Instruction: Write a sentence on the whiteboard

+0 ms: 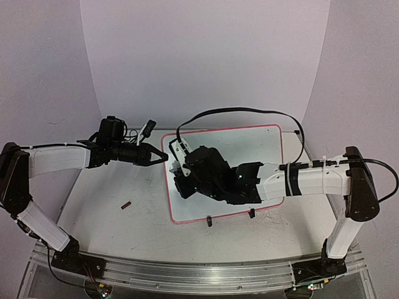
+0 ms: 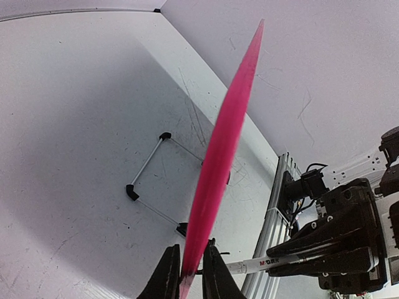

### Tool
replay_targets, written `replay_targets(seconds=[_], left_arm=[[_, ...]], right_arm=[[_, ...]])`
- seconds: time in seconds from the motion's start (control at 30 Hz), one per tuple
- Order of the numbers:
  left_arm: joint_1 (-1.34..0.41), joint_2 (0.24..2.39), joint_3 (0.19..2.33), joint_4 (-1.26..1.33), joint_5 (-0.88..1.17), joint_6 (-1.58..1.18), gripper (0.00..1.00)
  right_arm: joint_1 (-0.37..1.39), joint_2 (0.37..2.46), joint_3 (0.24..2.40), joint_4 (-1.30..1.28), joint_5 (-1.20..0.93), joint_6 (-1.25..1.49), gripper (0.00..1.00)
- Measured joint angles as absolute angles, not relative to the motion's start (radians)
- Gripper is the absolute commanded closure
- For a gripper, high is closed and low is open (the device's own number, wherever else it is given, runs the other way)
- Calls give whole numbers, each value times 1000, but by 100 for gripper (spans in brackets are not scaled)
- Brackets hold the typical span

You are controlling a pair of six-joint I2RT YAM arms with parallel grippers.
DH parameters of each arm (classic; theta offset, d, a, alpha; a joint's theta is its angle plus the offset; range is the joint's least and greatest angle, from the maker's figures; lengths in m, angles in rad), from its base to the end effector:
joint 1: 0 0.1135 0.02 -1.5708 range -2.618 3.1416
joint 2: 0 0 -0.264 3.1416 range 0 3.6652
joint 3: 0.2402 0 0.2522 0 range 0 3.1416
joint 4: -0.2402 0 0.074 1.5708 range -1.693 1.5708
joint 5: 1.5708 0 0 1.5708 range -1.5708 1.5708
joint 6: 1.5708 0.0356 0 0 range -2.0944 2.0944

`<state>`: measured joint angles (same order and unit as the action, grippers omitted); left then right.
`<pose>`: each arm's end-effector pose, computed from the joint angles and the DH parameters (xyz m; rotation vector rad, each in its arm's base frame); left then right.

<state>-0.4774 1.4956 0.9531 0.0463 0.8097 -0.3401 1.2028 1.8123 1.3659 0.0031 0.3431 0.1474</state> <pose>0.2791 -0.1734 0.2547 0.6786 2.0573 -1.3224 0.1648 0.3942 0.2721 -0.8232 1.8503 0.5231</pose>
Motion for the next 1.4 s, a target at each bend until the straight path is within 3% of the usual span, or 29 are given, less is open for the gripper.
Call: replay_targets(seconds=[1.4], left_arm=[[-477, 1505, 953, 55, 818, -340, 88]], right_arm=[[1217, 1803, 1369, -1, 397, 184, 100]])
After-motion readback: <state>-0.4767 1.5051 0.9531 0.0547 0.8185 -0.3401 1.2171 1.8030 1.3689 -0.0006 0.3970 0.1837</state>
